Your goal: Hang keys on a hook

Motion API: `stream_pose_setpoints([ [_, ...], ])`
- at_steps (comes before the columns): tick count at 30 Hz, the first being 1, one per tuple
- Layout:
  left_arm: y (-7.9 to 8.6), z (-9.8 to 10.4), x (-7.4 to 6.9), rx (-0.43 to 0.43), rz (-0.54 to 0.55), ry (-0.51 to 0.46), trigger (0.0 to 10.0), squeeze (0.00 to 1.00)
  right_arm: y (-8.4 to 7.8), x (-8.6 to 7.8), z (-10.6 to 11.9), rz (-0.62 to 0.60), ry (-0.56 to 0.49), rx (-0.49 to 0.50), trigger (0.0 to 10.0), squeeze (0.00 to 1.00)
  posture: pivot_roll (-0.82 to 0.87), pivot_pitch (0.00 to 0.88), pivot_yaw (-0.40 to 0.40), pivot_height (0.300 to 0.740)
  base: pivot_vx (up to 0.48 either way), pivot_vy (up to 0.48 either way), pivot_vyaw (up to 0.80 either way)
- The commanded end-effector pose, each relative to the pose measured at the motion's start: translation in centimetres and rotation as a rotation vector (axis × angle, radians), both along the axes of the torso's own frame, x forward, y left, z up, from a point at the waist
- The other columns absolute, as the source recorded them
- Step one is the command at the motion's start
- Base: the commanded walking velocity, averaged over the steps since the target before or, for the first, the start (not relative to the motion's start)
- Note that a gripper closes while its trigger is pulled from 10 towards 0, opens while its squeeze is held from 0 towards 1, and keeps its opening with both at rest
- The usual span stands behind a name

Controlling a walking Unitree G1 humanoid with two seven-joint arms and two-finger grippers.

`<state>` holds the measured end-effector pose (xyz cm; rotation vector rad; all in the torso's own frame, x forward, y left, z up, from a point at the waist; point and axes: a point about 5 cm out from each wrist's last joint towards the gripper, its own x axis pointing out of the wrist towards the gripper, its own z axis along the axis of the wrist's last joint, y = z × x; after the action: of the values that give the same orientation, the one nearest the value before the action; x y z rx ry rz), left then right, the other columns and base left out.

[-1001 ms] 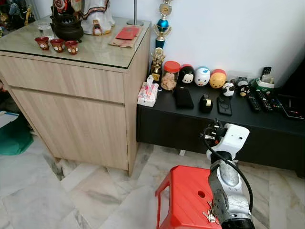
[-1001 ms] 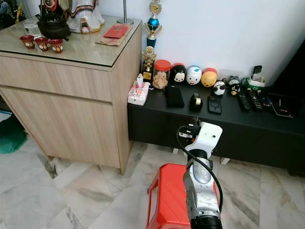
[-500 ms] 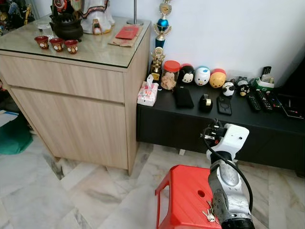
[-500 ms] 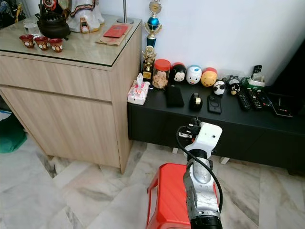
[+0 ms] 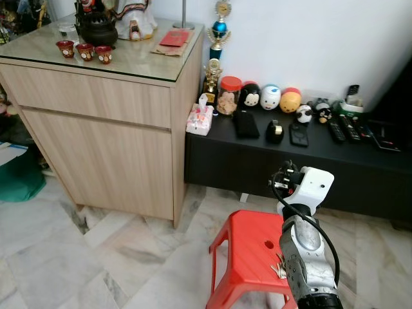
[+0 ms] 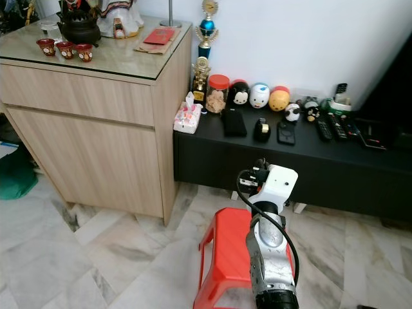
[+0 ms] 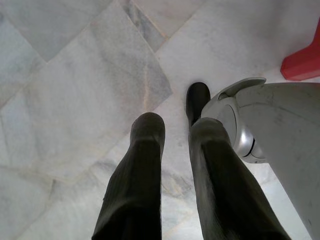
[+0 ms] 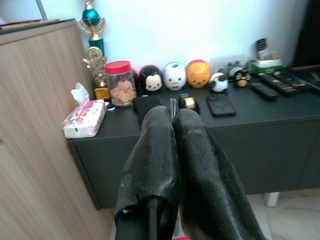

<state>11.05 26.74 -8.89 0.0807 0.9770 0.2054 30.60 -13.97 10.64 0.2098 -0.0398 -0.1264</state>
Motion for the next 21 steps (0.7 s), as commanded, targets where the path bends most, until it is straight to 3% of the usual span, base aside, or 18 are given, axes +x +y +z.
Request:
stream_pose_setpoints([
  [1, -0.07, -0.22, -0.48, -0.007, 0.001, 0.029, 10.0, 0.0, 0.06, 0.18, 0.09, -0.003, 0.0, 0.011, 10.0, 0.0, 0.1, 0.0, -0.106, 0.74, -0.262, 0.0, 0.0],
  [21, -0.35, -0.33, -0.57, -0.016, 0.005, 0.028, 10.0, 0.0, -0.05, 0.29, 0.12, -0.001, -0.001, 0.008, 10.0, 0.0, 0.1, 0.0, -0.114, 0.74, -0.261, 0.0, 0.0],
])
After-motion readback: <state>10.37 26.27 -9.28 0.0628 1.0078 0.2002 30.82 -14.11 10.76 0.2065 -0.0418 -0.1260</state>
